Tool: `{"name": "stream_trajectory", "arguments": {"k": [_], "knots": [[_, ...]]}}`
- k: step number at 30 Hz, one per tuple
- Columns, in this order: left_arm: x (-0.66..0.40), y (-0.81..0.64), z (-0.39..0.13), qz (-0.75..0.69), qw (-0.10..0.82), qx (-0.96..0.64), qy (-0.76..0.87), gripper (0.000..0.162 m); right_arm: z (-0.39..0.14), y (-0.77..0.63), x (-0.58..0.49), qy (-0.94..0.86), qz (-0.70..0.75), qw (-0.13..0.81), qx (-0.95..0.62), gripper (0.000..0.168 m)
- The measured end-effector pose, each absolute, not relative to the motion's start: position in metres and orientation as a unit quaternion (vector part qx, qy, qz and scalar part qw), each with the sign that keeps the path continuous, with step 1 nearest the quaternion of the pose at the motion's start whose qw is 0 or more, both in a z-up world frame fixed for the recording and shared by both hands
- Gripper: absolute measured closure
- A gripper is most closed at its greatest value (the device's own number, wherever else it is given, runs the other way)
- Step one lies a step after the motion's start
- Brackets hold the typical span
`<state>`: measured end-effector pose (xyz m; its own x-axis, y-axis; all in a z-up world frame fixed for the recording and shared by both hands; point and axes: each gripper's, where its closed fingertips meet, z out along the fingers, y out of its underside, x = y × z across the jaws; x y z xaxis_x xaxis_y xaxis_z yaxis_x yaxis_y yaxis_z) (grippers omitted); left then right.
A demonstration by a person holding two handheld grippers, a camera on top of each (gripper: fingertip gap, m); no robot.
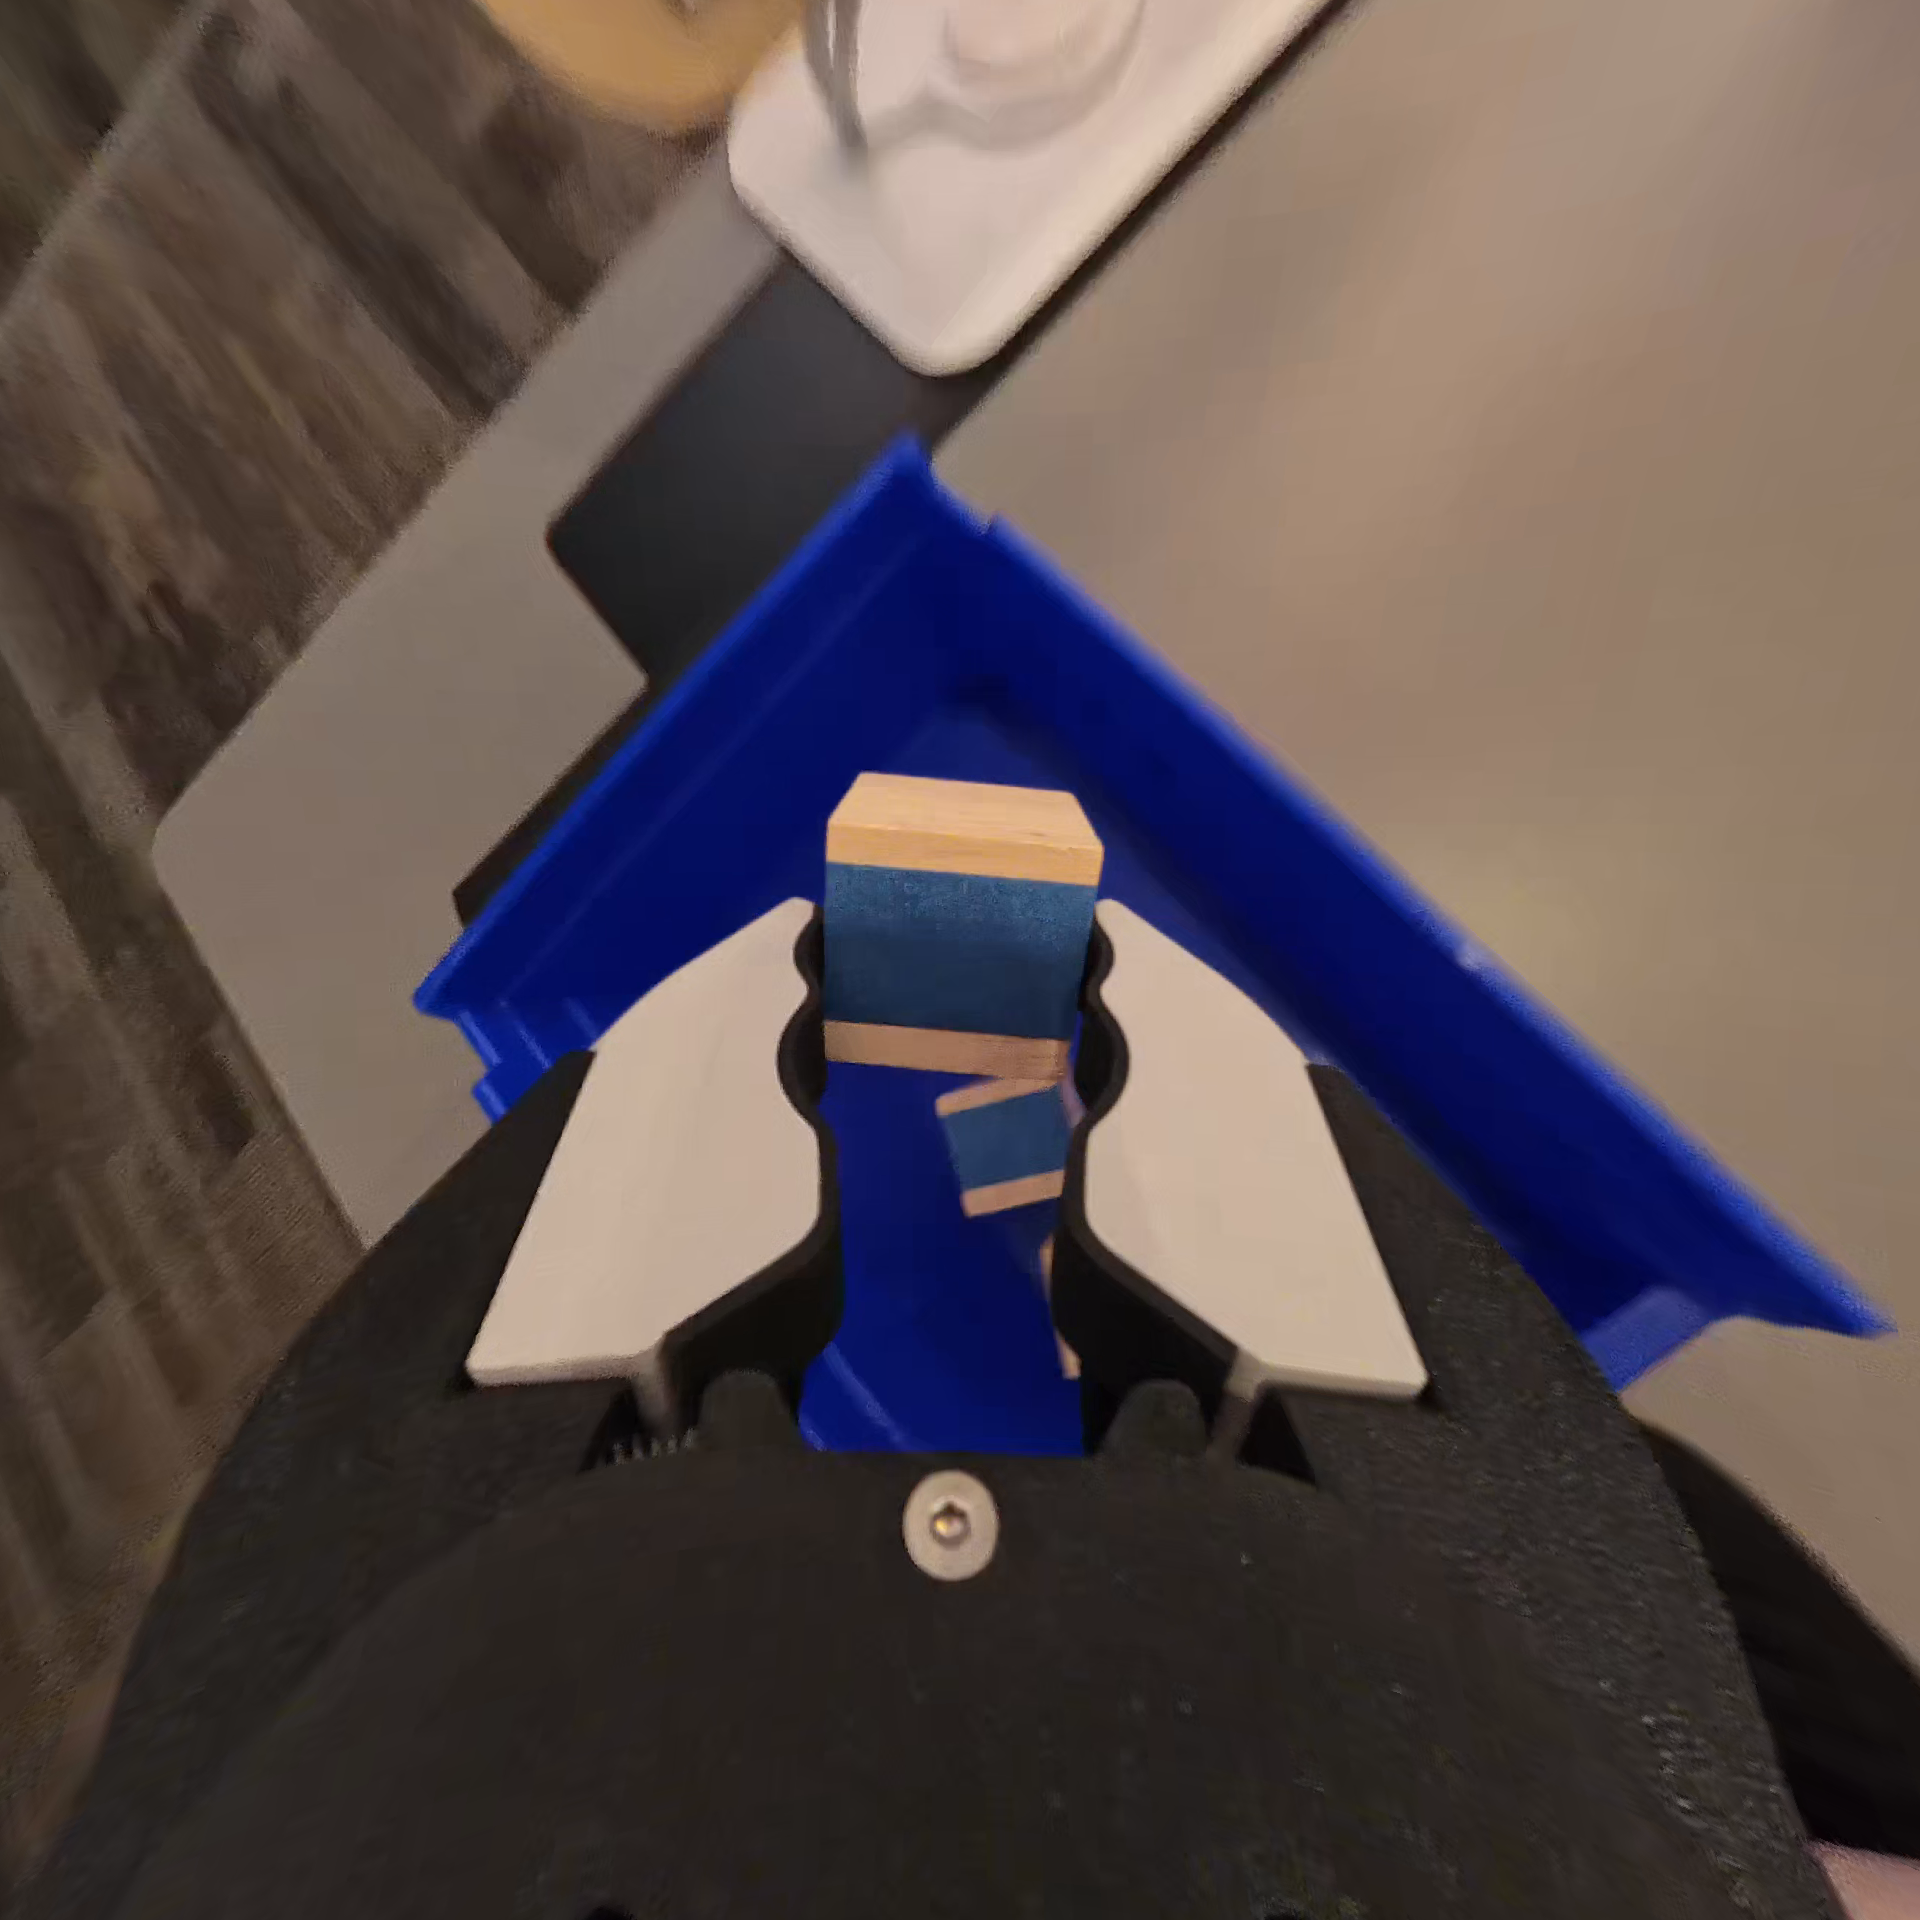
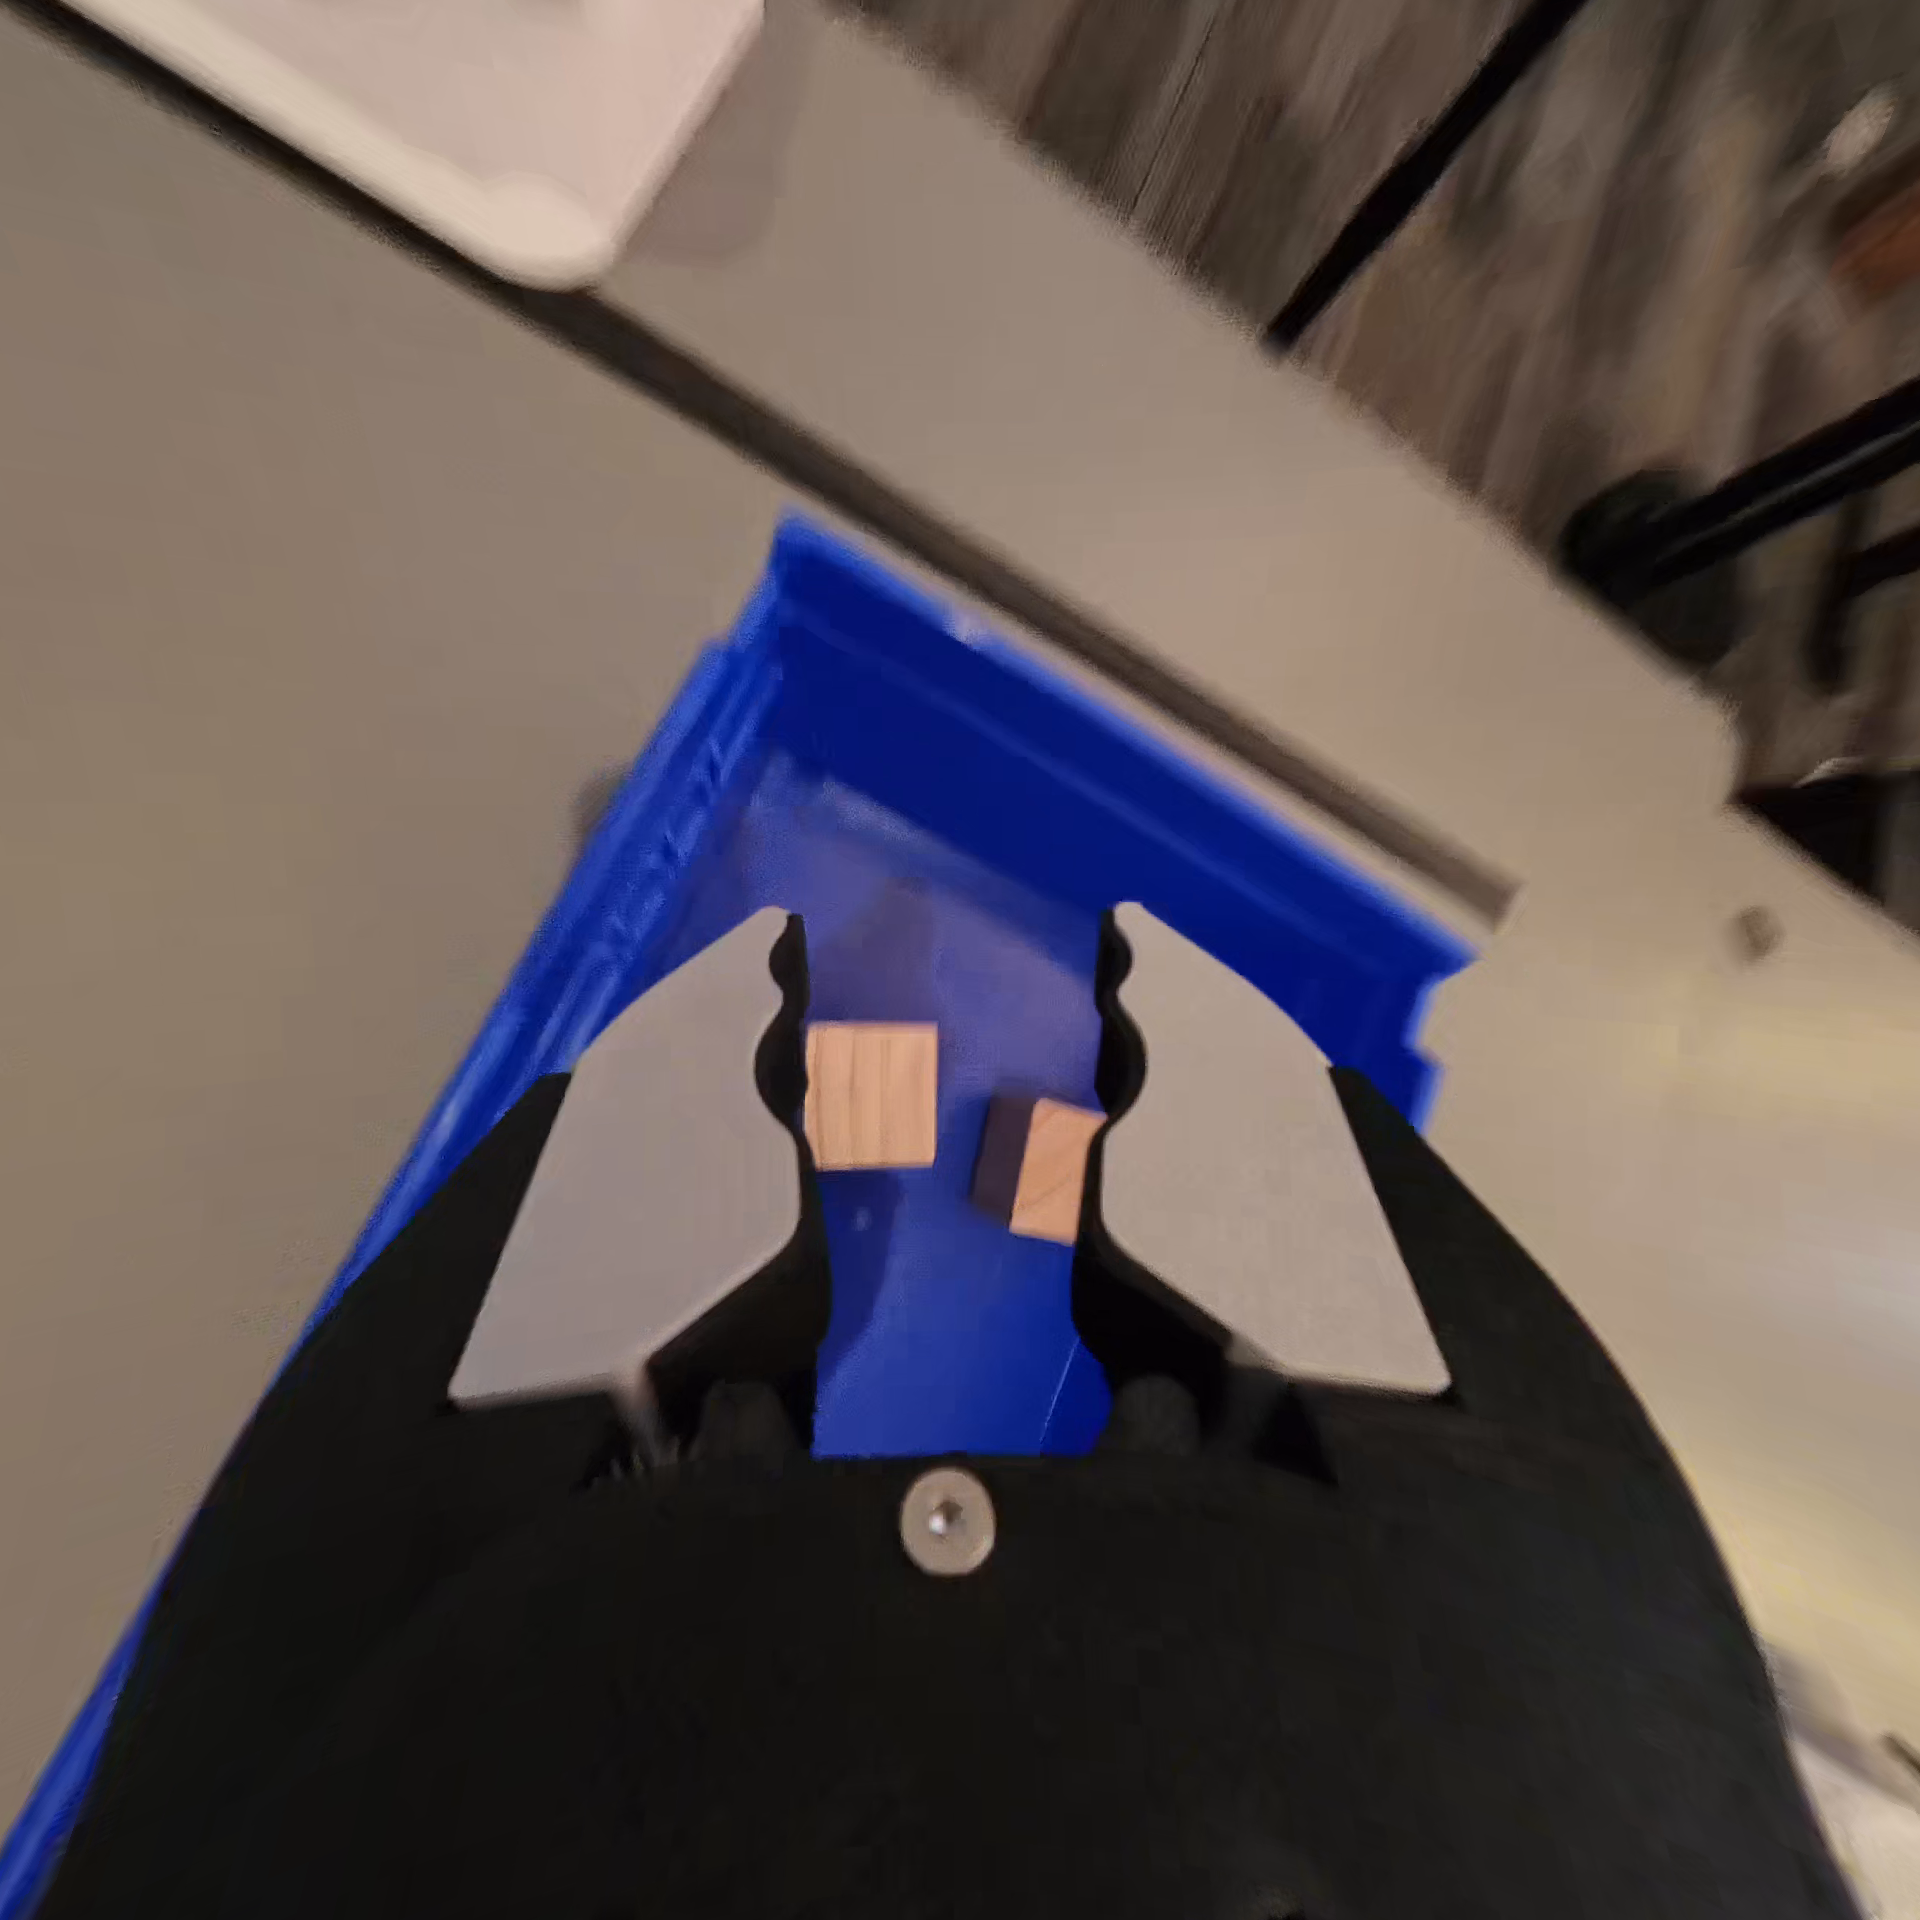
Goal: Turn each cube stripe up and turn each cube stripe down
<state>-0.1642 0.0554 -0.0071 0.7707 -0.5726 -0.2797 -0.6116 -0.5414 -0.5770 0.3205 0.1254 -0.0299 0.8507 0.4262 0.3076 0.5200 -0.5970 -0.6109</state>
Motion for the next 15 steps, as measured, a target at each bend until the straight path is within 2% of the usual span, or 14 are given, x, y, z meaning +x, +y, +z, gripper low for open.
{"name": "stream_trajectory", "arguments": {"k": [4,7,10,15], "knots": [[-0.114,0.035,0.051,-0.107,0.439,-0.821,0.348,0.117,0.061,0.108,0.256,-0.308,-0.038,0.578,-0.755,0.123],[-0.062,0.013,0.083,-0.244,0.468,-0.763,0.375,0.117,0.102,0.056,0.189,-0.403,0.013,0.683,-0.609,0.122],[-0.013,-0.003,0.102,-0.347,0.472,-0.709,0.393,0.117,0.107,0.014,0.141,-0.462,0.035,0.713,-0.526,0.118],[0.055,-0.034,0.096,-0.485,0.378,-0.669,0.417,0.117,0.099,-0.030,0.095,-0.505,0.077,0.744,-0.431,0.113]]}}
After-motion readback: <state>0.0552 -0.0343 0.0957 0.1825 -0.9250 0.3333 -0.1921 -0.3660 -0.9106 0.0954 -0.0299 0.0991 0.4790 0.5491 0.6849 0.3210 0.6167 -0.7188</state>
